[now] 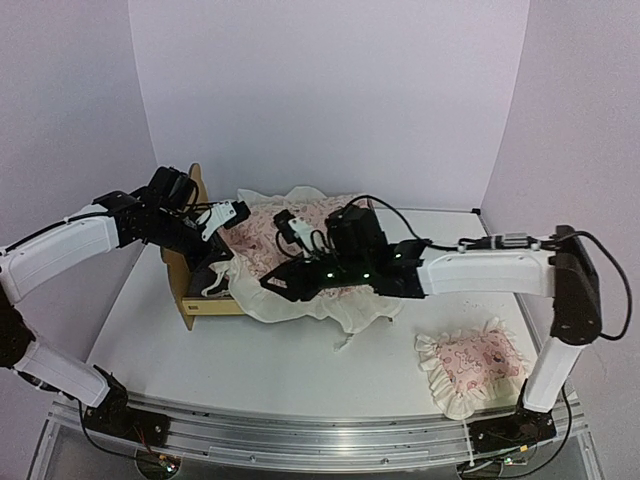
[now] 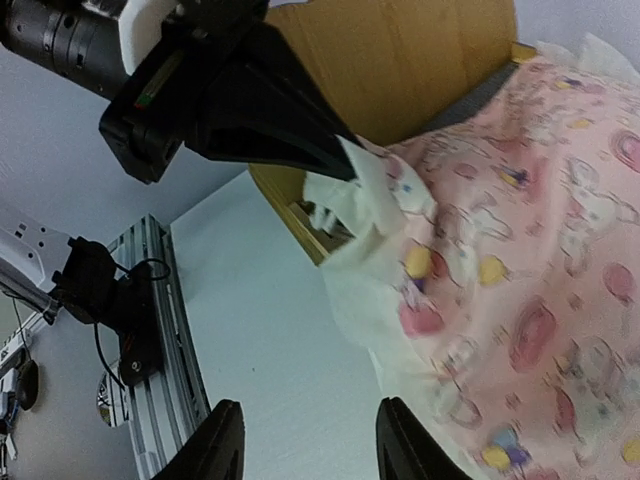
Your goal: Set up the pet bed
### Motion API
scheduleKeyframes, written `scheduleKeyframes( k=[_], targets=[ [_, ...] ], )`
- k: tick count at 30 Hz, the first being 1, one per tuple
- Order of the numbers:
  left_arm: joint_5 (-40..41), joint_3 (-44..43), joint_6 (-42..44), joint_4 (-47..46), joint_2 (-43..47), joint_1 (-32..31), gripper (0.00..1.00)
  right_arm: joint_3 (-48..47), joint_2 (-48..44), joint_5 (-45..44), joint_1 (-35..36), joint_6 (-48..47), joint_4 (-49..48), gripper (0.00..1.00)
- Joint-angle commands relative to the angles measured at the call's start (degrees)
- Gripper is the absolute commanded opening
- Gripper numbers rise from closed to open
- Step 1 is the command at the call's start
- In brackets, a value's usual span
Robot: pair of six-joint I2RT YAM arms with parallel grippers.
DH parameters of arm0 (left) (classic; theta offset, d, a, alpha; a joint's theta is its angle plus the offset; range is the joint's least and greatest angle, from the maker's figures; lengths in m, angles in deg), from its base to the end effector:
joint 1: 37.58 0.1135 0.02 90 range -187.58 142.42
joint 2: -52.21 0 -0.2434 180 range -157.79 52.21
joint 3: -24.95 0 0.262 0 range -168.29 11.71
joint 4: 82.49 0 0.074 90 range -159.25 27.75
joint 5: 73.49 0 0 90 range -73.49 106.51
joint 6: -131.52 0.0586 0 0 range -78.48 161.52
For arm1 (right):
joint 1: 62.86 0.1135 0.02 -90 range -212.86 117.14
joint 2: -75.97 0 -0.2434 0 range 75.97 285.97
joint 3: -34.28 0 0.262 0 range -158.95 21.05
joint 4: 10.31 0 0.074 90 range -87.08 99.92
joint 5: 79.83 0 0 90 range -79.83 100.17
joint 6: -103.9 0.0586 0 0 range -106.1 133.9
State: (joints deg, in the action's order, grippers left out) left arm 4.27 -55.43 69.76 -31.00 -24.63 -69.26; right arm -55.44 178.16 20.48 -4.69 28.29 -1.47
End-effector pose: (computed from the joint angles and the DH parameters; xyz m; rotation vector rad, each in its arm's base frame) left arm 0.2607 -0.1755 0.2692 1.2842 2.0298 -0.2849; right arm 0.2283 0.3877 0.2470 -0.8908 1.8746 0.9882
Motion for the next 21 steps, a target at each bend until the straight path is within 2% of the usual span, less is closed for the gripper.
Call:
scheduleKeyframes(
  k=[1, 8, 12, 18, 21],
  targets=[
    [-5.8, -4.5, -3.6, -3.8, -2.3, 0.2, 0.0, -7.5, 11.3, 3.7, 1.2, 3.1, -19.5, 0.42],
    [-6.4, -4.2, -3.7, -4.8, -2.7, 0.2, 0.0, -15.4, 23.4, -1.9, 2.4, 10.6, -27.3, 0.33],
    [-6.5, -4.3, -3.9, -5.2, -2.7, 0.2, 0.0, -17.2, 27.0, -5.4, 2.5, 14.9, -29.7, 0.33],
    [-6.6, -4.1, -4.2, -5.4, -2.6, 0.2, 0.0, -21.3, 31.7, -5.7, 2.5, 18.3, -30.1, 0.32],
    [-6.6, -4.3, -4.5, -5.3, -2.6, 0.3, 0.0, -21.5, 32.3, -6.6, 2.6, 18.7, -30.2, 0.17]
  ],
)
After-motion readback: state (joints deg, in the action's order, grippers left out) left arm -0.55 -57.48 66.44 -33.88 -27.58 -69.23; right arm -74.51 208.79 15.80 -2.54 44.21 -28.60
